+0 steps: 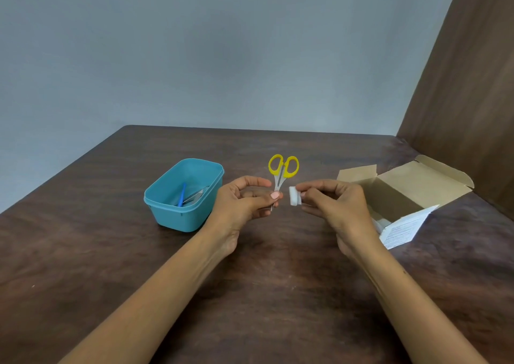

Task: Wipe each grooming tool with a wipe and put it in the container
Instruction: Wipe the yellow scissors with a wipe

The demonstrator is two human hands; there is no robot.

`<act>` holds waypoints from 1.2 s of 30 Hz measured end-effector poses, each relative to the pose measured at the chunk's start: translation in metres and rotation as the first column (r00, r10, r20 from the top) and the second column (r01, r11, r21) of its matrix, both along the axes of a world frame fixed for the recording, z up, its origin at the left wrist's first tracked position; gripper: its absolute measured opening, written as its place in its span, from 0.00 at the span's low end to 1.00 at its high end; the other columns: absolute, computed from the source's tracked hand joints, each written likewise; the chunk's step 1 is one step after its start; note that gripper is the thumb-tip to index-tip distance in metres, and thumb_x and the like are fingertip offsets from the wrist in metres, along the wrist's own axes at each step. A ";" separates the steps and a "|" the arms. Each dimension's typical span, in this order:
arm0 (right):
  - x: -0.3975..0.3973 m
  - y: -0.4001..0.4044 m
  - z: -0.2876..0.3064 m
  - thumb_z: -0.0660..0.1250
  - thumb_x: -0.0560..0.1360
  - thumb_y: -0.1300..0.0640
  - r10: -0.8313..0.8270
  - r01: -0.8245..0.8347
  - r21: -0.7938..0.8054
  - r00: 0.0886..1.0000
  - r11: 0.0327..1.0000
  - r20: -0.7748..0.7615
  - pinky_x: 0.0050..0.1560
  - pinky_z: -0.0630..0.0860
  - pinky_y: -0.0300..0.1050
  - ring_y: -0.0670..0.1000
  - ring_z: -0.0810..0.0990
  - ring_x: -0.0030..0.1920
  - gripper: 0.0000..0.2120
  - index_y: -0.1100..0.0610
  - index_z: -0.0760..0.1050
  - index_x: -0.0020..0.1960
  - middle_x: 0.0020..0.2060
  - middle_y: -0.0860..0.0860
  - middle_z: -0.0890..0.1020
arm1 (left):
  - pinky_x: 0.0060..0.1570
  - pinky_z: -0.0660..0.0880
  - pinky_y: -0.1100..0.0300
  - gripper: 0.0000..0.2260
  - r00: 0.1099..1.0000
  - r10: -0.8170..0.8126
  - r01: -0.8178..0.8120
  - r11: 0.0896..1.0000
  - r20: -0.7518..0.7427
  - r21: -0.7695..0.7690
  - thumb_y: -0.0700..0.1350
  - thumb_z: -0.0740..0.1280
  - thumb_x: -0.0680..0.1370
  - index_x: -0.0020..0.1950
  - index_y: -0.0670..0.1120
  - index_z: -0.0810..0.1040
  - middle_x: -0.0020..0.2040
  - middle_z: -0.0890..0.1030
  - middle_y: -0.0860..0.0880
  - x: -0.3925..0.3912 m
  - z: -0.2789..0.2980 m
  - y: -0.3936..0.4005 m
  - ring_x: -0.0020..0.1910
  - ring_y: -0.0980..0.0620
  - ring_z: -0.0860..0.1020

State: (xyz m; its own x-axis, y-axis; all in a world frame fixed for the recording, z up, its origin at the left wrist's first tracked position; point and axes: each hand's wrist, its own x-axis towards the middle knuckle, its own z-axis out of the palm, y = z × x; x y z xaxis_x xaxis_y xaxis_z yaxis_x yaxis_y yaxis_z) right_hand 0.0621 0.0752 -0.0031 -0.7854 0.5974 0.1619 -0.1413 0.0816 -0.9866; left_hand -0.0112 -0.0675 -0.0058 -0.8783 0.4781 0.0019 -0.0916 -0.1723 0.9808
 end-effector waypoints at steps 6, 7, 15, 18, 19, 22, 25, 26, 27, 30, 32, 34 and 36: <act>0.003 0.001 0.001 0.76 0.64 0.69 0.026 -0.027 -0.016 0.998 1.000 -0.056 0.36 0.80 0.38 0.48 0.83 0.35 0.06 0.61 0.81 0.38 0.34 0.56 0.84 | 0.37 0.77 0.63 0.15 0.973 -0.117 0.110 0.993 -0.201 -0.048 0.34 0.71 0.72 0.57 0.45 0.81 0.34 0.82 0.47 0.001 -0.002 0.002 0.36 0.54 0.79; 0.003 0.001 0.000 0.76 0.64 0.68 0.033 -0.034 -0.015 0.998 0.999 -0.061 0.35 0.79 0.38 0.48 0.83 0.35 0.07 0.61 0.81 0.39 0.35 0.57 0.85 | 0.38 0.77 0.63 0.16 0.967 -0.134 0.124 0.991 -0.218 -0.060 0.34 0.70 0.73 0.58 0.46 0.81 0.34 0.82 0.47 0.001 -0.003 0.002 0.35 0.54 0.79; -0.001 0.000 -0.002 0.73 0.68 0.67 -0.029 0.031 0.125 0.999 0.992 -0.015 0.31 0.77 0.40 0.48 0.79 0.32 0.09 0.56 0.77 0.35 0.31 0.52 0.82 | 0.36 0.78 0.61 0.19 0.985 -0.074 0.071 0.997 -0.155 -0.026 0.35 0.73 0.70 0.58 0.43 0.74 0.37 0.85 0.43 0.002 -0.003 0.002 0.35 0.52 0.82; -0.001 0.002 -0.005 0.78 0.65 0.60 -0.128 0.127 0.281 0.992 0.951 -0.014 0.39 0.81 0.49 0.49 0.81 0.33 0.08 0.53 0.79 0.34 0.30 0.50 0.82 | 0.35 0.79 0.62 0.21 0.996 -0.066 0.066 0.998 -0.052 0.014 0.36 0.75 0.68 0.57 0.43 0.71 0.40 0.85 0.41 0.002 -0.001 0.002 0.36 0.51 0.83; 0.000 0.002 -0.005 0.79 0.64 0.59 -0.152 0.151 0.314 0.988 0.937 -0.022 0.40 0.82 0.50 0.50 0.81 0.34 0.08 0.52 0.80 0.34 0.30 0.50 0.82 | 0.35 0.79 0.62 0.20 0.997 -0.070 0.071 0.997 -0.040 0.017 0.36 0.75 0.68 0.56 0.43 0.71 0.41 0.85 0.41 0.002 -0.001 0.002 0.36 0.51 0.83; 0.001 0.001 -0.005 0.79 0.64 0.58 -0.159 0.165 0.323 0.986 0.932 -0.046 0.41 0.82 0.50 0.51 0.83 0.36 0.07 0.51 0.81 0.36 0.32 0.50 0.84 | 0.33 0.78 0.63 0.18 0.996 -0.072 0.074 0.997 -0.048 0.023 0.35 0.74 0.68 0.53 0.43 0.71 0.39 0.85 0.42 0.003 0.000 0.003 0.35 0.51 0.83; 0.002 -0.002 0.000 0.75 0.67 0.65 -0.030 0.033 0.097 0.999 0.995 -0.041 0.39 0.81 0.42 0.50 0.84 0.39 0.05 0.57 0.81 0.40 0.37 0.55 0.85 | 0.32 0.78 0.63 0.17 0.995 -0.054 0.056 0.998 -0.089 0.021 0.34 0.74 0.68 0.49 0.43 0.68 0.37 0.85 0.42 0.003 -0.003 0.004 0.33 0.50 0.83; 0.002 -0.004 0.002 0.73 0.69 0.67 0.018 -0.018 -0.004 0.999 1.000 -0.041 0.37 0.80 0.39 0.49 0.84 0.38 0.04 0.60 0.81 0.41 0.37 0.55 0.85 | 0.31 0.77 0.63 0.17 0.994 -0.045 0.048 0.999 -0.103 0.026 0.34 0.74 0.69 0.48 0.44 0.67 0.35 0.85 0.43 0.002 -0.005 0.005 0.32 0.50 0.82; 0.003 -0.005 0.004 0.70 0.71 0.69 0.053 -0.057 -0.093 0.998 0.994 -0.043 0.37 0.80 0.38 0.48 0.83 0.37 0.05 0.61 0.79 0.42 0.37 0.55 0.84 | 0.31 0.77 0.63 0.17 0.992 -0.035 0.039 0.999 -0.118 0.032 0.33 0.74 0.69 0.47 0.44 0.66 0.34 0.84 0.43 0.001 -0.006 0.005 0.31 0.51 0.82; 0.003 -0.004 0.007 0.64 0.73 0.72 0.110 -0.123 -0.282 0.992 0.952 -0.062 0.38 0.82 0.40 0.48 0.83 0.34 0.07 0.62 0.76 0.45 0.32 0.54 0.83 | 0.31 0.77 0.63 0.18 0.985 -0.005 0.011 0.999 -0.175 0.031 0.33 0.73 0.69 0.45 0.44 0.65 0.33 0.84 0.44 -0.001 -0.007 0.005 0.30 0.52 0.81; 0.004 -0.004 0.007 0.67 0.71 0.73 0.136 -0.156 -0.319 0.987 0.935 -0.082 0.42 0.82 0.41 0.48 0.84 0.35 0.10 0.61 0.73 0.48 0.32 0.54 0.84 | 0.31 0.77 0.62 0.17 0.974 0.000 0.004 1.000 -0.228 0.015 0.34 0.74 0.69 0.44 0.45 0.65 0.33 0.84 0.44 -0.002 -0.009 0.005 0.30 0.51 0.81; 0.005 -0.005 0.006 0.72 0.67 0.71 0.141 -0.169 -0.338 0.984 0.926 -0.107 0.43 0.82 0.42 0.49 0.84 0.36 0.15 0.61 0.72 0.49 0.35 0.56 0.85 | 0.31 0.77 0.61 0.17 0.961 -0.016 0.017 1.000 -0.275 0.000 0.34 0.74 0.69 0.44 0.44 0.65 0.33 0.84 0.44 -0.002 -0.010 0.005 0.30 0.51 0.81; 0.005 -0.006 0.005 0.74 0.63 0.69 0.109 -0.148 -0.356 0.986 0.923 -0.127 0.42 0.82 0.41 0.50 0.84 0.36 0.18 0.60 0.72 0.48 0.35 0.57 0.85 | 0.31 0.77 0.61 0.17 0.949 -0.042 0.037 0.999 -0.312 -0.023 0.34 0.74 0.69 0.44 0.44 0.65 0.33 0.84 0.45 -0.001 -0.010 0.006 0.31 0.51 0.82</act>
State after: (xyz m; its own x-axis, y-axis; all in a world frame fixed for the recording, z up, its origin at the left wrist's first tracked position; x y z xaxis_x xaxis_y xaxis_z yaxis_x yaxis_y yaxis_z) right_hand 0.0669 0.0696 0.0023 -0.8501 0.5253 0.0372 -0.2288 -0.3049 -0.9245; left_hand -0.0118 -0.0615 -0.0160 -0.8153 0.5149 0.2648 0.2130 -0.1586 0.9641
